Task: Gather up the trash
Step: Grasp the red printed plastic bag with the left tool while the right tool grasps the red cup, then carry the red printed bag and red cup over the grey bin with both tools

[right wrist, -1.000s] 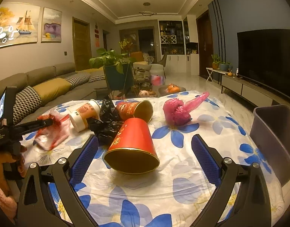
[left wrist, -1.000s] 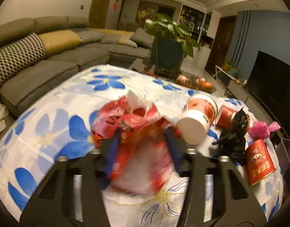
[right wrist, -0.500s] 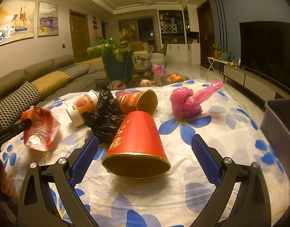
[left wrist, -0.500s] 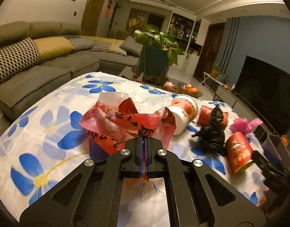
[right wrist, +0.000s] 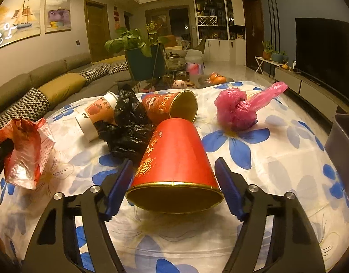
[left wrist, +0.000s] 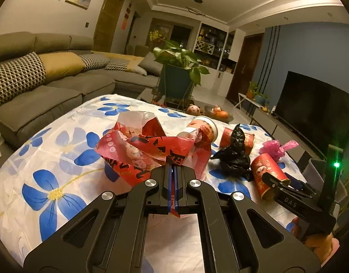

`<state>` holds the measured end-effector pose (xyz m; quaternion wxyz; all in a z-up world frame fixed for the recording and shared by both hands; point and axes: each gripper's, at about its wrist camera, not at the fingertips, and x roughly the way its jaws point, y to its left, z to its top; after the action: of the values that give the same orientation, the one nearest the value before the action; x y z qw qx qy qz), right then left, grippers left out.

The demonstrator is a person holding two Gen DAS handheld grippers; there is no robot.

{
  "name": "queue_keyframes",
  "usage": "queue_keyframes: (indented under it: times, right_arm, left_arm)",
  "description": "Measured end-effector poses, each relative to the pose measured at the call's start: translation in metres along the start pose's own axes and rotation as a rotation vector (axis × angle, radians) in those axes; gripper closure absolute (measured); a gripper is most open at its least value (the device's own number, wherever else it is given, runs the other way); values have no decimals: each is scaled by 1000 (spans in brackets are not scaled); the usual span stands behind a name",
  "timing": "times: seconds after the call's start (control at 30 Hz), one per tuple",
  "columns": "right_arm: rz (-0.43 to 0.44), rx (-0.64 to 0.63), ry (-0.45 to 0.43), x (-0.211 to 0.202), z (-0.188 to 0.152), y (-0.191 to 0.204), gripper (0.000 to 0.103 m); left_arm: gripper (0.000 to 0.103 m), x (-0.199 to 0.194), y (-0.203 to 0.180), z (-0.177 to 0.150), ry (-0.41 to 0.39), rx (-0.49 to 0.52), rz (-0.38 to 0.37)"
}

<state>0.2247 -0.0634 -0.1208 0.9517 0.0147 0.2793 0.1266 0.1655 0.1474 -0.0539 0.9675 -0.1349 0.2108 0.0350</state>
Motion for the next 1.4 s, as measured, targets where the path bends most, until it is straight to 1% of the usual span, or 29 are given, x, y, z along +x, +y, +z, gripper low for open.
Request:
queue_keyframes:
  times: [0.13,0.33,0.63,0.8,1.0,1.4]
  right_arm:
    - [21,-5,-18,-10,-1,-2,40]
    - [44,21,-32,-26,-3,-9,42]
    - [60,44,-82,-63,-4,-20,42]
    - [54,53,-106,-79,-2,-28,42]
    - [34,63,-151,-104,0,-44,42]
    - [-41,81,-216,-145,5,-87,42]
  left_arm:
    - [102,-2,-2,-1,-4,3,-1]
    - [102,-13,-7,-2,-15,9,-6]
    - [102,-29,-22,-3,-29,33,-23]
    - [102,-36,-35,-3,-32,53,-41]
    - [102,-41,-59,-2,-38,82,-71]
    - [102,-35,-125,-6,-30,166,-164]
